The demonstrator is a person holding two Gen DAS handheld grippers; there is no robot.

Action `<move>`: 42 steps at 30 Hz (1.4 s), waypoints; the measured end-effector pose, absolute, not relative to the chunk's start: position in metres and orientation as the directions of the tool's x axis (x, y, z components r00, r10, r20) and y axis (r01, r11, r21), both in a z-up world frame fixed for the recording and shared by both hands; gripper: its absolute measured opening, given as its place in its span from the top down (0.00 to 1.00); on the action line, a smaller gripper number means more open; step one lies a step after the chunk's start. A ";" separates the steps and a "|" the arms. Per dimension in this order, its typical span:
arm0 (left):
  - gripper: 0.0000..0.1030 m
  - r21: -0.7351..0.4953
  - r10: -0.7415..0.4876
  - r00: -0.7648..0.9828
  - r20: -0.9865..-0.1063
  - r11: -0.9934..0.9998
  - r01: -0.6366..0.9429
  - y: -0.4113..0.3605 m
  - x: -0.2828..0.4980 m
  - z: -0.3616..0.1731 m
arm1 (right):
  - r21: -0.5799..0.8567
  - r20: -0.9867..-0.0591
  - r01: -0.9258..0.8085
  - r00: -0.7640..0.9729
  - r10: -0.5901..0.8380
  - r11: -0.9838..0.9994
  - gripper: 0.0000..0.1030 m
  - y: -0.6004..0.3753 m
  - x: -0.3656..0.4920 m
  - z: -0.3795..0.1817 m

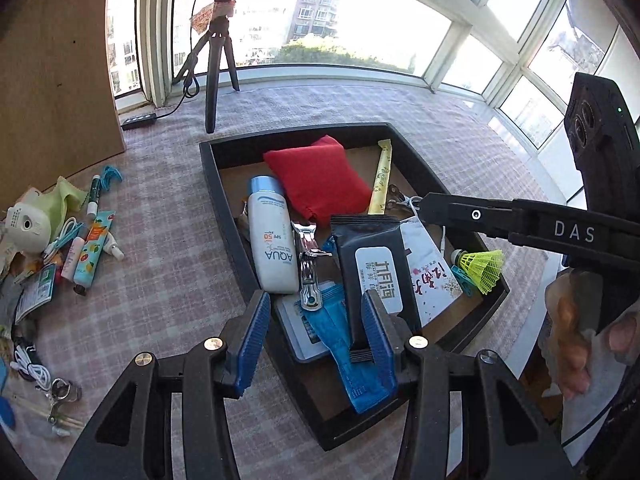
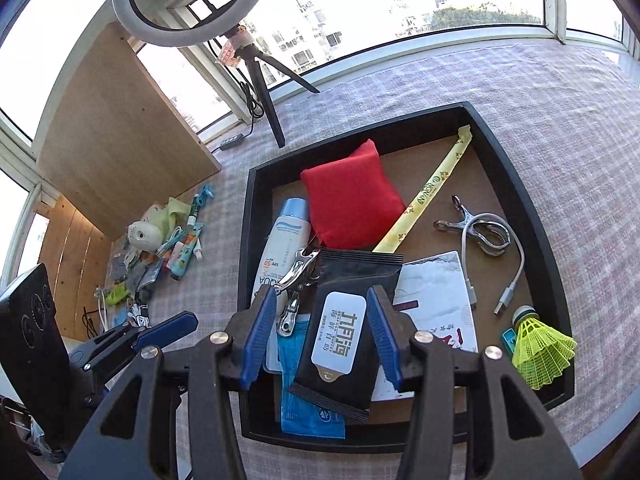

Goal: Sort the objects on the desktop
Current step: 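Carry the black wet-wipe pack into the tray and release it, then move both grippers to the orange-and-white tissue pack and grasp it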

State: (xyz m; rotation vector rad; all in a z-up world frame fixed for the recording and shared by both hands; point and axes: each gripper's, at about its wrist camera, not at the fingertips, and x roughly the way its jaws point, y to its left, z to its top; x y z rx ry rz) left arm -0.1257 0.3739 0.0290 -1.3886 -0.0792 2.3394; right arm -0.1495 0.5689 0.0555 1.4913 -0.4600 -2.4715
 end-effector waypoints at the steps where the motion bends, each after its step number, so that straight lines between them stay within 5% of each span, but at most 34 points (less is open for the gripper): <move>1: 0.56 -0.255 0.373 -0.419 -0.828 -0.916 -0.310 0.367 -0.125 0.028 | 0.370 -0.817 0.031 -0.466 -0.341 -0.929 0.55 0.565 -0.148 0.058; 26: 0.57 -0.358 0.177 -0.489 -0.854 -0.882 0.306 0.046 -0.174 0.019 | 0.373 -0.826 0.441 -0.243 -0.508 -0.817 0.55 0.305 -0.278 0.082; 42: 0.59 -0.446 0.242 -0.438 -0.866 -0.772 0.454 0.003 -0.281 -0.043 | 0.343 -0.904 0.554 -0.025 -0.427 -0.758 0.55 0.144 -0.396 -0.014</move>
